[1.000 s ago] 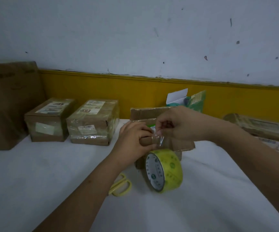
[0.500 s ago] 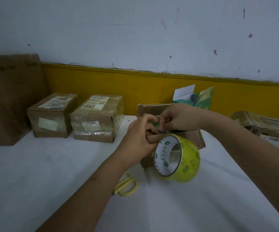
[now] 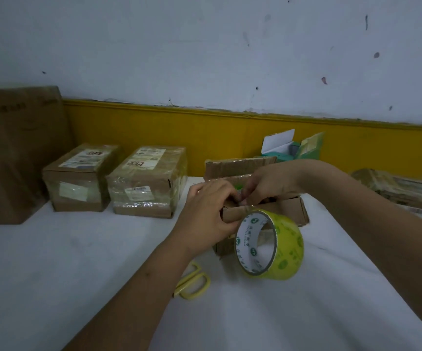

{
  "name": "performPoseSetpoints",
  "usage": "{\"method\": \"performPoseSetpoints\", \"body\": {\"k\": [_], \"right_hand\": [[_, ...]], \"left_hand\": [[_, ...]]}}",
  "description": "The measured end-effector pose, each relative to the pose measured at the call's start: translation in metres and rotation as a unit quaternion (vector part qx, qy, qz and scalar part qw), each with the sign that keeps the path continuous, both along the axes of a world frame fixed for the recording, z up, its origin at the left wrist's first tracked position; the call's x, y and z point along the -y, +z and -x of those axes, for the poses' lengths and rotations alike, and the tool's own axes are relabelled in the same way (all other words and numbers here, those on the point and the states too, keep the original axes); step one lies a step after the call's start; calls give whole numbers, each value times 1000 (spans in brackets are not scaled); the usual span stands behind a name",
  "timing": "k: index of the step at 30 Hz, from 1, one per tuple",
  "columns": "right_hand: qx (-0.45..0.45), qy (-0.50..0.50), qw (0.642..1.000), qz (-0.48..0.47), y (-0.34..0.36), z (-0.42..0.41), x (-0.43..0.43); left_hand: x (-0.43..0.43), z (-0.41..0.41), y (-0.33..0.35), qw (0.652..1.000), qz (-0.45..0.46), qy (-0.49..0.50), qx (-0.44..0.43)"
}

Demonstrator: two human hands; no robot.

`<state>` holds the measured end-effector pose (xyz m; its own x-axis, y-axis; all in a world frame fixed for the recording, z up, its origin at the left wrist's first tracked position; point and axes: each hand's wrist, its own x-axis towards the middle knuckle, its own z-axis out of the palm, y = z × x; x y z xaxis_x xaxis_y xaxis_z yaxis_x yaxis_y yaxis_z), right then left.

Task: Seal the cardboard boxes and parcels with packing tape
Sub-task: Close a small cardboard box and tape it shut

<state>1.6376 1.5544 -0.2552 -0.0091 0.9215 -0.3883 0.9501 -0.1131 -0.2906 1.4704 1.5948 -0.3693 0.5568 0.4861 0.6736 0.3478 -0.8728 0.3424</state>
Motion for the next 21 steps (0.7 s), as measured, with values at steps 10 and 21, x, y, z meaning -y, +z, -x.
{"method": "performPoseSetpoints", "body": {"k": [10, 21], "right_hand": [[53, 4, 989, -139, -10, -1, 2], [-106, 64, 972, -200, -34, -32, 28]], "left_hand": [[-12, 0, 25, 991, 2, 19, -135], [-10, -2, 46, 993, -10, 58, -100]]}}
